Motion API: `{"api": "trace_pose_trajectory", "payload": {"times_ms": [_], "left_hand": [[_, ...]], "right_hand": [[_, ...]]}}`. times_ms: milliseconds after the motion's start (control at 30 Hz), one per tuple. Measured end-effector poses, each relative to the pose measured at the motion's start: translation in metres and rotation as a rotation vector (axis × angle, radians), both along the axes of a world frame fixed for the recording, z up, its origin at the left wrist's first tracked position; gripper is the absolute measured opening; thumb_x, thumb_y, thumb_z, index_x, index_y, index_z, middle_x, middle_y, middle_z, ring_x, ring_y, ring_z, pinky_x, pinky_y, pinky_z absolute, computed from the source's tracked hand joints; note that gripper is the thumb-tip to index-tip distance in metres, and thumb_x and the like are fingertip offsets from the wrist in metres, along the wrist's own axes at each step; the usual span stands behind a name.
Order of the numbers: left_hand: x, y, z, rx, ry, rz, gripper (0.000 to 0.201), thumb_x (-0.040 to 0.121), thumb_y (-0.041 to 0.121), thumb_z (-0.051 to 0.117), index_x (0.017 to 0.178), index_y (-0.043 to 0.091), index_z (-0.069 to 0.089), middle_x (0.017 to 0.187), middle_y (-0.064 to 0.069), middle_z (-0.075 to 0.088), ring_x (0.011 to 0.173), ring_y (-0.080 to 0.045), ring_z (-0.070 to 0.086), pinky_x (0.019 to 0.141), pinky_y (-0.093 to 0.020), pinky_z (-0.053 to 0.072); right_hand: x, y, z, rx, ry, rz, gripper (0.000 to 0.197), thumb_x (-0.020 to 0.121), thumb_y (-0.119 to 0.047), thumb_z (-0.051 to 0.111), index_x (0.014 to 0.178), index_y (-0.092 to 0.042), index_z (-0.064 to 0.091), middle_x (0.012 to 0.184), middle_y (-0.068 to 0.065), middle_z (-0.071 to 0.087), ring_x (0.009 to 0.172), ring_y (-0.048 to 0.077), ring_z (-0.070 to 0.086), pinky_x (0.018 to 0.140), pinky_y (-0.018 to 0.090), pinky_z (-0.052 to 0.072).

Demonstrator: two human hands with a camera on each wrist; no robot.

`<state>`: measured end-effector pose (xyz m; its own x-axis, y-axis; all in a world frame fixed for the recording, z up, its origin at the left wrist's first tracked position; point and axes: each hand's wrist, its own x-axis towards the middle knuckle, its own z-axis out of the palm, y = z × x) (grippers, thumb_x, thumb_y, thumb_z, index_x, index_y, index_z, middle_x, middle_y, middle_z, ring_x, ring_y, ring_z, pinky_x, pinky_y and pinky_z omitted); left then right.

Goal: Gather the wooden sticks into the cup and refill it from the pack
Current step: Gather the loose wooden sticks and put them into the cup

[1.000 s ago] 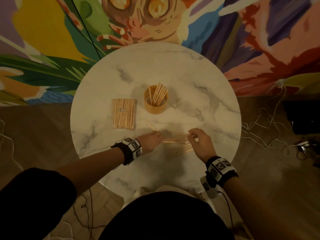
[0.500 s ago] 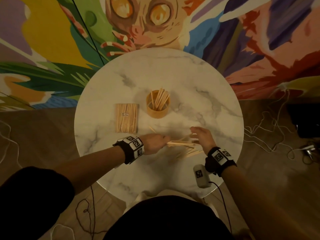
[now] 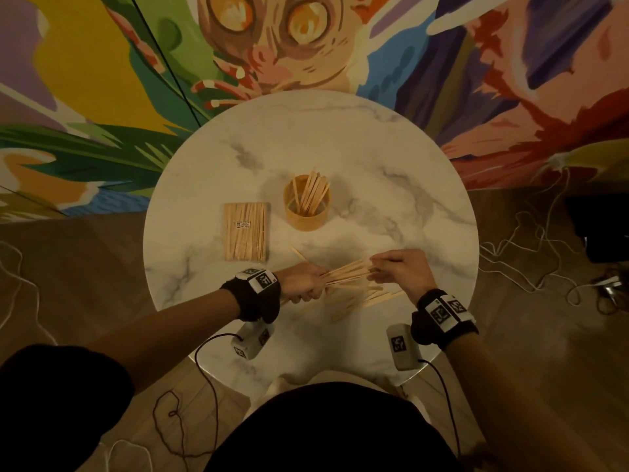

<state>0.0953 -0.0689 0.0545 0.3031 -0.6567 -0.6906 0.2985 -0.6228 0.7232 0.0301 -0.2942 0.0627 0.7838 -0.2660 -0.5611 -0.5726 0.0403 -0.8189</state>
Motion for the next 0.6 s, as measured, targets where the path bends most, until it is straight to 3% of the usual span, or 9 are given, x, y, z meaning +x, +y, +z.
{"api": "trace_pose_trajectory", "payload": {"times_ms": [100,167,233,300,367,433,500,600], "left_hand": [[-0.004,-0.006,0.0,0.037,-0.106,-0.063,0.021,0.082,0.029,0.052,0.092,0.013,0.061,0.063,0.003,0.044,0.052,-0.011,0.035,0.043,-0.023,0.025],[-0.006,-0.011,-0.001,0.035,-0.247,-0.126,0.017,0.095,0.037,0.051,0.087,0.025,0.061,0.064,0.004,0.047,0.053,-0.01,0.04,0.042,-0.019,0.031],[-0.008,-0.013,-0.003,0.016,-0.329,-0.171,0.025,0.098,0.037,0.048,0.088,0.017,0.06,0.064,0.003,0.049,0.053,-0.009,0.044,0.041,-0.014,0.035],[-0.009,-0.01,-0.005,-0.004,-0.364,-0.178,0.032,0.098,0.036,0.049,0.096,0.006,0.06,0.065,0.003,0.05,0.054,-0.009,0.046,0.044,-0.012,0.036],[-0.01,-0.006,-0.005,-0.016,-0.355,-0.162,0.025,0.097,0.035,0.052,0.097,0.012,0.059,0.065,0.004,0.051,0.053,-0.007,0.047,0.047,-0.014,0.038],[-0.012,-0.007,-0.003,-0.033,-0.364,-0.172,0.02,0.094,0.035,0.057,0.098,0.015,0.061,0.068,0.006,0.054,0.055,-0.004,0.049,0.05,-0.013,0.038],[-0.014,-0.012,-0.002,-0.028,-0.404,-0.215,0.019,0.09,0.03,0.064,0.095,0.012,0.063,0.072,0.006,0.058,0.058,0.001,0.052,0.053,-0.012,0.038],[-0.013,-0.013,-0.001,-0.01,-0.245,-0.15,0.008,0.086,0.019,0.065,0.09,0.015,0.06,0.059,0.005,0.05,0.04,0.001,0.044,0.042,-0.016,0.035]], "right_hand": [[-0.001,0.003,-0.001,-0.028,0.006,0.05,0.013,0.084,0.006,0.065,0.094,0.007,0.073,0.076,0.022,0.071,0.059,0.024,0.072,0.064,0.033,0.062],[-0.002,0.012,-0.003,-0.092,-0.014,0.12,0.016,0.081,0.004,0.067,0.094,0.002,0.075,0.082,0.02,0.073,0.07,0.023,0.072,0.066,0.031,0.061],[-0.005,0.02,-0.003,-0.149,-0.042,0.175,0.018,0.078,0.001,0.068,0.092,-0.005,0.078,0.086,0.016,0.075,0.079,0.02,0.07,0.071,0.029,0.057],[-0.008,0.019,-0.002,-0.072,-0.039,0.106,0.023,0.082,-0.001,0.059,0.095,-0.006,0.077,0.095,0.016,0.075,0.086,0.02,0.067,0.078,0.033,0.053],[-0.01,0.014,0.001,0.158,0.034,-0.051,0.032,0.089,-0.008,0.046,0.106,-0.005,0.073,0.106,0.019,0.072,0.09,0.025,0.064,0.079,0.039,0.052],[-0.008,0.016,0.005,0.289,0.155,-0.063,0.039,0.095,-0.028,0.04,0.11,-0.008,0.07,0.097,0.017,0.071,0.084,0.027,0.065,0.076,0.041,0.054],[-0.003,0.026,0.01,0.239,0.212,0.073,0.042,0.094,-0.041,0.048,0.103,-0.009,0.073,0.079,0.006,0.072,0.073,0.028,0.069,0.068,0.04,0.056],[0.003,0.041,0.014,0.068,0.144,0.243,0.024,0.087,-0.023,0.065,0.095,-0.002,0.073,0.081,0.015,0.073,0.066,0.027,0.07,0.056,0.035,0.058]]}}
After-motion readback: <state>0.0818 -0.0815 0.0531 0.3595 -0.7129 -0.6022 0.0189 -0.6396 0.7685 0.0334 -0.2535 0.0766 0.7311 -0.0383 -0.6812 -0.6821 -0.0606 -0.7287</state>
